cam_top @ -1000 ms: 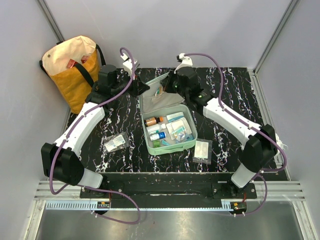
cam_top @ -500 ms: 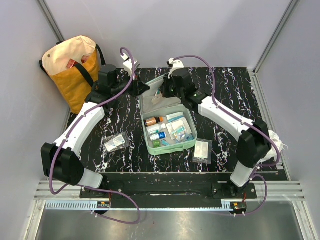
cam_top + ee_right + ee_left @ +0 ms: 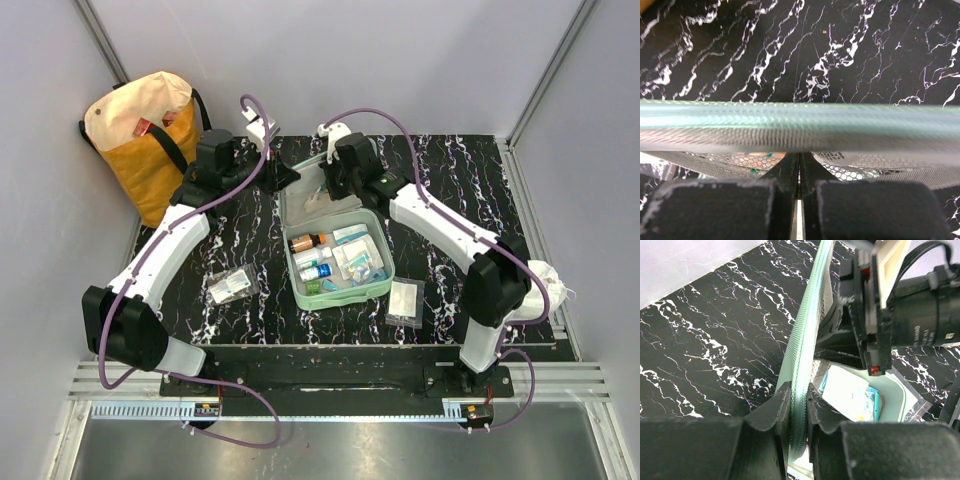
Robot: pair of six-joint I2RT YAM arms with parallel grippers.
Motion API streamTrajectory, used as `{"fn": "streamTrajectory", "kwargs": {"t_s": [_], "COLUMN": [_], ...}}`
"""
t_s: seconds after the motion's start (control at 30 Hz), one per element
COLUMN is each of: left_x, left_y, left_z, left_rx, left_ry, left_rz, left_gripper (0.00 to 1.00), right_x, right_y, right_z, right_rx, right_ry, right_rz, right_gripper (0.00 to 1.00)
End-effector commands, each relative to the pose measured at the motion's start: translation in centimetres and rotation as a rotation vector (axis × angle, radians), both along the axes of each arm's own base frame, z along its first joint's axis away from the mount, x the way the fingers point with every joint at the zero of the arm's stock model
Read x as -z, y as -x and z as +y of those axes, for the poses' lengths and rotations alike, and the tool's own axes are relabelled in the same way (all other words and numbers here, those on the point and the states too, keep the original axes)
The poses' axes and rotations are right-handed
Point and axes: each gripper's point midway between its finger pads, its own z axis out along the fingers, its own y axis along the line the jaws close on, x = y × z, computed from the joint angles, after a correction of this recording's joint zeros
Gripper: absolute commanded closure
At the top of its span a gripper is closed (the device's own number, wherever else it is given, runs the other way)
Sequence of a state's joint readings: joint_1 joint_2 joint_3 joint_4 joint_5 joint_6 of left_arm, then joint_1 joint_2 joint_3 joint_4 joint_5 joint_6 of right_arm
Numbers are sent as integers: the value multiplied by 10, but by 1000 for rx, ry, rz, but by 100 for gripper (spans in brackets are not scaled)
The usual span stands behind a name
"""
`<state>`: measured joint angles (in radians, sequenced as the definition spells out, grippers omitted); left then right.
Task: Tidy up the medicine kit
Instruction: Place the medical item at the medicine box.
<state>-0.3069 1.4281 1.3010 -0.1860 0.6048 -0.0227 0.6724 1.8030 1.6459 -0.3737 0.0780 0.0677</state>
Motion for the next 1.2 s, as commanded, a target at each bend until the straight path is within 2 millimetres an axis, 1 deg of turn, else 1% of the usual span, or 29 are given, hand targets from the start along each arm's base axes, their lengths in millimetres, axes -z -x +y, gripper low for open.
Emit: {"fn": "streamTrajectory", "kwargs": {"t_s": [0.0,0.03,0.1,0.17,0.2,0.33,0.47,0.53,0.57,0.6,0.63,0.67,0.7,0.73,0.77,0.8,0.87,0.9,0.93,0.97,1.0,1.1,1.17], "left_x": [2,0,1,2,1,1,2,3,4,6,6,6,7,7,7,8,8,8,9,8,8,11,10], "left_y": [8,8,9,8,9,8,8,6,5,5,4,4,4,4,2,1,0,0,-1,-1,-2,-4,-4], "left_z": [-4,-4,-3,-3,-3,-3,-2,0,0,0,1,0,0,0,1,2,2,1,1,2,2,3,2], "left_rx": [30,31,28,26,27,24,15,1,0,-5,-10,-8,-10,-11,-17,-25,-29,-31,-32,-35,-38,-50,-46], "left_ry": [0,1,-2,-1,1,2,-2,-7,-8,-10,-9,-9,-10,-9,-9,-10,-10,-10,-12,-12,-12,-15,-11], "left_rz": [27,22,23,26,24,24,27,31,32,40,42,44,45,47,48,49,52,51,56,54,53,60,60], "left_gripper": [84,84,84,84,84,85,84,84,85,84,85,85,85,85,85,85,85,85,85,85,85,86,86], "right_x": [27,35,39,38,33,5,-40,-65,-66,-76,-80,-88,-89,-86,-96,-94,-94,-90,-92,-87,-90,-76,-58], "right_y": [15,17,21,23,21,15,11,16,19,21,23,26,28,33,35,39,57,68,83,95,112,150,170], "right_z": [0,-2,-4,-6,-8,-10,-8,-3,0,0,0,-1,-4,-7,-8,-9,-6,-2,4,8,13,26,37], "right_rx": [-99,-99,-100,-74,-56,-25,-11,-38,-54,-55,-52,-53,-46,-41,-48,-51,-116,-170,-243,-301,-373,-504,-561], "right_ry": [93,94,99,83,76,40,-59,-136,-168,-211,-240,-271,-285,-289,-317,-325,-358,-372,-402,-429,-470,-534,-500], "right_rz": [71,82,86,101,91,16,-83,-148,-166,-199,-214,-237,-245,-236,-266,-260,-244,-227,-223,-196,-183,-113,-102], "right_gripper": [98,97,97,97,96,94,88,86,86,85,82,80,78,78,77,76,72,69,66,65,65,63,61]}}
